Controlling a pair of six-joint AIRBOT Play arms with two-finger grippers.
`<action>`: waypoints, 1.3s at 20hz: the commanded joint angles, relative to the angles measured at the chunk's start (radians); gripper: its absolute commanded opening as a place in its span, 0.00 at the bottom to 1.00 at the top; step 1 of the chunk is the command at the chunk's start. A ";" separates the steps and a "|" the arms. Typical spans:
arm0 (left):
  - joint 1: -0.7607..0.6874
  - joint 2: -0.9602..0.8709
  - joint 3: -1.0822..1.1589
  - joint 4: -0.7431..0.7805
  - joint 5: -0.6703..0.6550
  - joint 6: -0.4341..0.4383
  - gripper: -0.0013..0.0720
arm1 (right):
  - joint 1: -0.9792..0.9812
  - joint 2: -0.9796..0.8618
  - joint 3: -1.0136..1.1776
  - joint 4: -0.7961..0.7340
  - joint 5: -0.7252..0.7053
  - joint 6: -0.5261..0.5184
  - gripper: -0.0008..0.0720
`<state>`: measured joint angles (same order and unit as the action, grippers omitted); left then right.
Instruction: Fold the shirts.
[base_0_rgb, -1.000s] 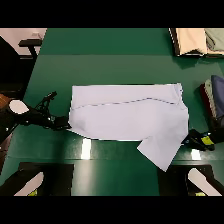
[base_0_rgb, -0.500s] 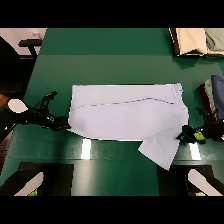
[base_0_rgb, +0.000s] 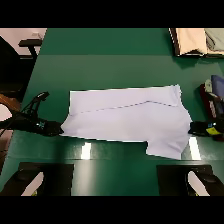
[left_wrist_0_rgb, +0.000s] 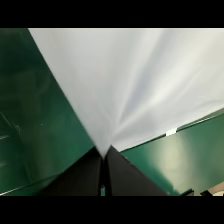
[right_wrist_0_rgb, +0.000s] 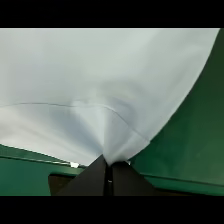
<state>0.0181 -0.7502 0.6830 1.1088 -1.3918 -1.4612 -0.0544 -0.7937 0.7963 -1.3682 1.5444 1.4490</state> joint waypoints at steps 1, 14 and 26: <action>0.000 -0.038 0.027 0.006 0.116 -0.006 0.05 | 0.072 -0.111 0.118 -0.034 -0.098 0.034 0.04; 0.000 -0.715 0.470 -0.096 0.447 0.137 0.05 | 0.085 -0.840 0.776 -0.011 -0.242 0.004 0.04; 0.005 -0.748 0.628 -0.122 0.315 0.108 0.85 | -0.087 -0.978 0.968 0.278 -0.049 -0.124 0.64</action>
<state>0.0231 -1.4971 1.2587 0.9920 -0.9653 -1.3491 -0.0799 -1.7626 1.7535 -1.1290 1.3891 1.3708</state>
